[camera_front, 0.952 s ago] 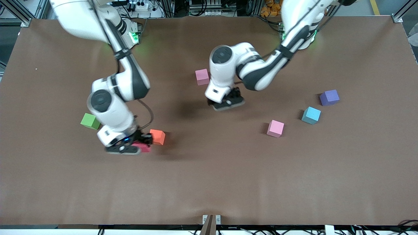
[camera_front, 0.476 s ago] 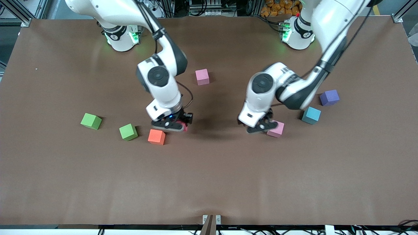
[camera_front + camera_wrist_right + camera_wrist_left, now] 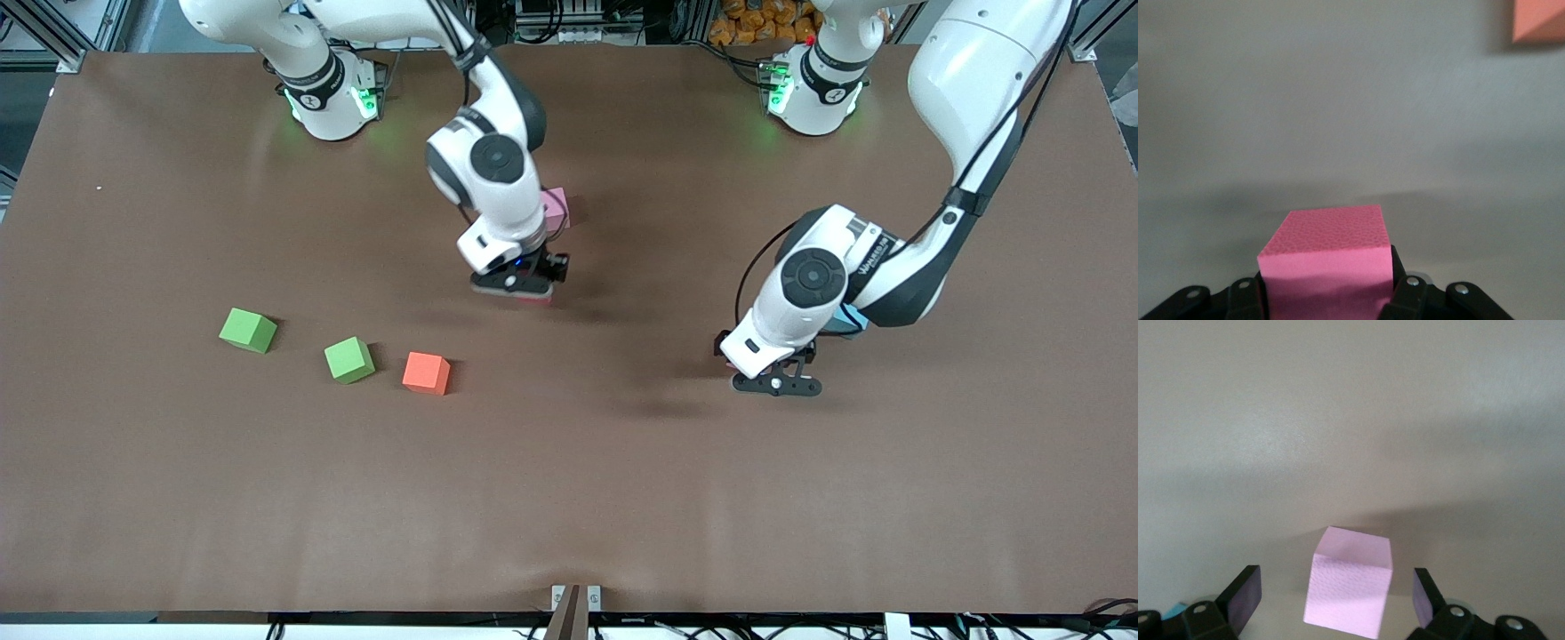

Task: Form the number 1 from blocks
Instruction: 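Carry the magenta cube beside the pink cube while the left gripper reaches pink, then release the magenta cube with the right gripper while the left gripper grasps pink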

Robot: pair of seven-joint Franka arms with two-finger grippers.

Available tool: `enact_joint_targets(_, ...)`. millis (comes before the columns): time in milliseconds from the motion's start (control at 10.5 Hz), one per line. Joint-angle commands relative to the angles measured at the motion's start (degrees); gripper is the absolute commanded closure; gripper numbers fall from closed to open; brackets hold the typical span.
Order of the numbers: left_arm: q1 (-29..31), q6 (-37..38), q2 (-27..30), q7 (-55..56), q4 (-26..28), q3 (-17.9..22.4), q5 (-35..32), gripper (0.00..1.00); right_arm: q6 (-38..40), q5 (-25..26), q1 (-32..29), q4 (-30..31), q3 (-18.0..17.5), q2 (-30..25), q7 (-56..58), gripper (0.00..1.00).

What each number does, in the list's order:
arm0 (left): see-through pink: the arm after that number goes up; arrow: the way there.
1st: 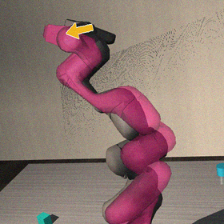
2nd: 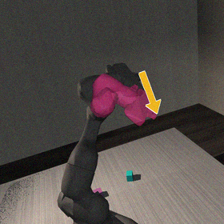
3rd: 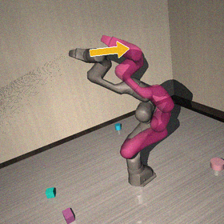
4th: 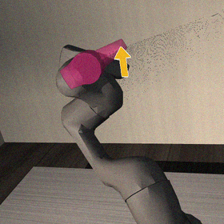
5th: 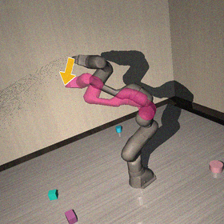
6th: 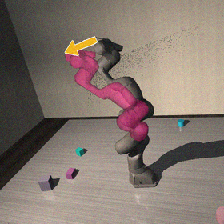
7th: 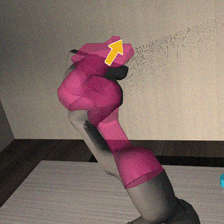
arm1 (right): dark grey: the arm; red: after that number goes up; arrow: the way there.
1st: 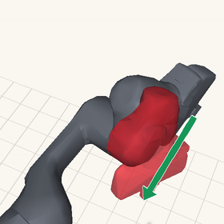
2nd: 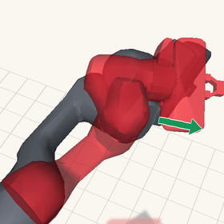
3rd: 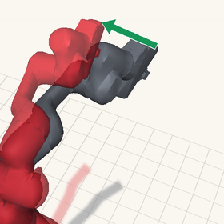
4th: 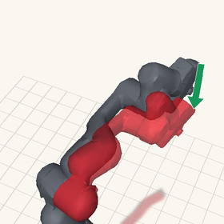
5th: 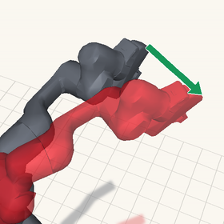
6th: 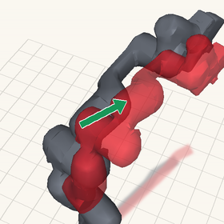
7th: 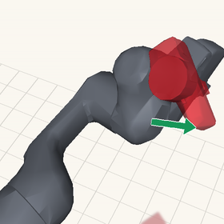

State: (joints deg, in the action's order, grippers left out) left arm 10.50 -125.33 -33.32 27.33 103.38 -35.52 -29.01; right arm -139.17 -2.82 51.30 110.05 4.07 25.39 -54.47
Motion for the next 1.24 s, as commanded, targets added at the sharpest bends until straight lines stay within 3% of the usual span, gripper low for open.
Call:
enact_joint_targets(0,1.37,0.27,-1.91,-6.93,-0.37,-0.78,1.49,0.00,-3.55,0.09,1.16,6.13,-1.43,-2.80,-2.14,0.56)
enact_joint_targets(1143,0.57,0.18,-6.92,-10.02,-0.29,-0.34,0.97,0.00,-8.66,0.01,2.14,11.94,-5.57,-1.84,-7.93,0.56)
